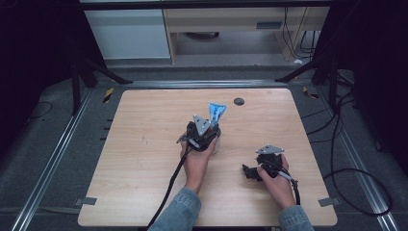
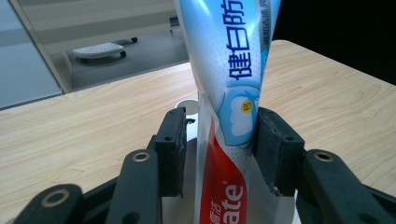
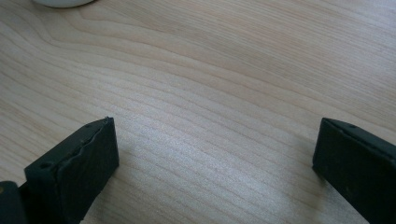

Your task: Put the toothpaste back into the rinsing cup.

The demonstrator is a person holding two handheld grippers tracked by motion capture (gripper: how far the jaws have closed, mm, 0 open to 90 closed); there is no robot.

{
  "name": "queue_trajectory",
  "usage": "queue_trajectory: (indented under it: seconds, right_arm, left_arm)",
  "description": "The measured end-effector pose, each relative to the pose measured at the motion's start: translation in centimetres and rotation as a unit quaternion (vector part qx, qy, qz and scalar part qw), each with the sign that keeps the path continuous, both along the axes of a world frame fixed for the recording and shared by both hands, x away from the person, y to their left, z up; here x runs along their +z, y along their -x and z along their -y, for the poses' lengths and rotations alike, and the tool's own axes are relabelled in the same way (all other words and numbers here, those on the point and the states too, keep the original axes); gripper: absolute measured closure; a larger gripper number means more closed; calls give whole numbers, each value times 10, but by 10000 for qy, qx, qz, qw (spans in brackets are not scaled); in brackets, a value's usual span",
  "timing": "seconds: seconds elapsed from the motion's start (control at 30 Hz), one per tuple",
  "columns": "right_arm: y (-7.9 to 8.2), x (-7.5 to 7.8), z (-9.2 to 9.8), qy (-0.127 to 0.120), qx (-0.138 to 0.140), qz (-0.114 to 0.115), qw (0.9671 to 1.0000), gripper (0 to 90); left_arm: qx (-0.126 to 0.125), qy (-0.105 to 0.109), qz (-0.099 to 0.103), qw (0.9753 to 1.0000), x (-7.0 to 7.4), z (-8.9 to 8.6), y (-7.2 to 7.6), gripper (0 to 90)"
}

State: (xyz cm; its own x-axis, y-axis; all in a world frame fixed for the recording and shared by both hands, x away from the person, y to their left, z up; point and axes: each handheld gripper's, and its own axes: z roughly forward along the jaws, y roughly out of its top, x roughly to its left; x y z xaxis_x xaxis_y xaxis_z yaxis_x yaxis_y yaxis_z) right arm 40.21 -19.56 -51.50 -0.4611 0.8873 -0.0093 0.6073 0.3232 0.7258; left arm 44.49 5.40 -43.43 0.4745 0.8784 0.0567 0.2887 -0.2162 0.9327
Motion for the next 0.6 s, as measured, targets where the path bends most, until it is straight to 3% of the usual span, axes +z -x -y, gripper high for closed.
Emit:
queue_trajectory:
  seconds: [0.6]
  right_arm:
    - [0, 0, 0, -16, -7, -7, 10000, 6]
  left_arm:
    - [-108, -36, 72, 9999, 3, 2, 10, 508]
